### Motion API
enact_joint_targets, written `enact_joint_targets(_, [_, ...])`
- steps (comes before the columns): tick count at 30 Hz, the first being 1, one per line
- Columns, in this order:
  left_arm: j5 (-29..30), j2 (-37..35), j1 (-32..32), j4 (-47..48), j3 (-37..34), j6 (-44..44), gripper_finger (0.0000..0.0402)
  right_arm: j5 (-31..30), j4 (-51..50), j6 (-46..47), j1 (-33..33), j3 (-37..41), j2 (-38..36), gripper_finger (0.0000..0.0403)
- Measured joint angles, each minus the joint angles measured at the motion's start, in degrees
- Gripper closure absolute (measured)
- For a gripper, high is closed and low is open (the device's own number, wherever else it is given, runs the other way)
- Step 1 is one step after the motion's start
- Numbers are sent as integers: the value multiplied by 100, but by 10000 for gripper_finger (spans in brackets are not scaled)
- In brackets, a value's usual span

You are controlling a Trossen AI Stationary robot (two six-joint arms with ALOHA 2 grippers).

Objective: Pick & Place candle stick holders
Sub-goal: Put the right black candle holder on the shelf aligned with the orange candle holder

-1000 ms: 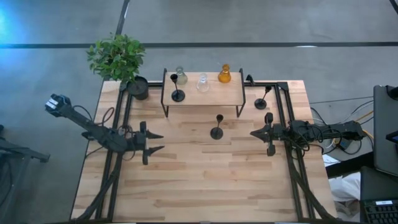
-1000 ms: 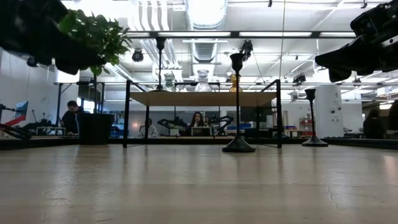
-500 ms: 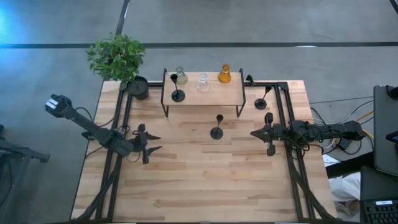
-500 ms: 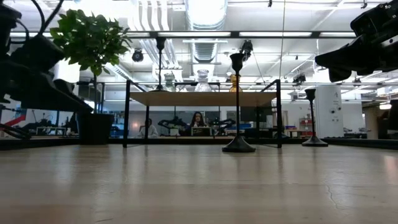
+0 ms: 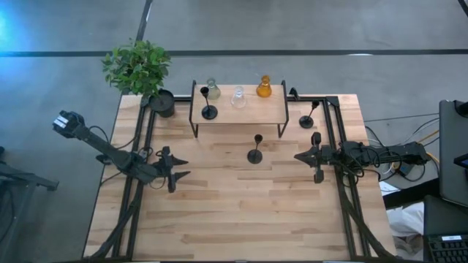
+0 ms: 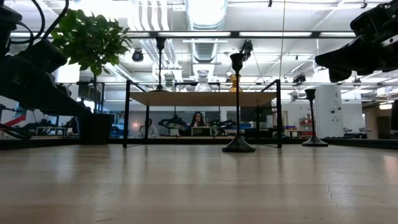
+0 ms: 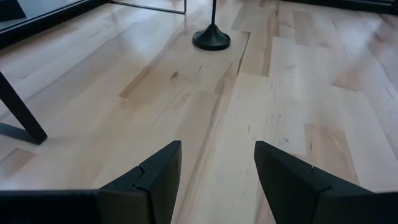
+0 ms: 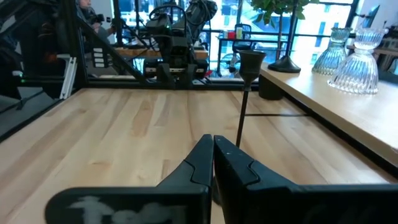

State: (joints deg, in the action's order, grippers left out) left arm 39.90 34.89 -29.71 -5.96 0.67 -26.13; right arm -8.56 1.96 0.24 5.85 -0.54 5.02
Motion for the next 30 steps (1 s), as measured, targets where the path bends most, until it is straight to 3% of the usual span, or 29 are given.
enact_joint_targets(12, [2, 0, 0, 2, 0, -2, 193, -40, 2, -59, 0, -1, 0, 394])
enact_joint_targets(20, [0, -50, 0, 9, 0, -2, 193, -40, 4, 757, 0, 0, 2, 394])
enact_joint_targets(30, [0, -900, 0, 55, -2, -2, 193, -41, 4, 684, 0, 0, 2, 394])
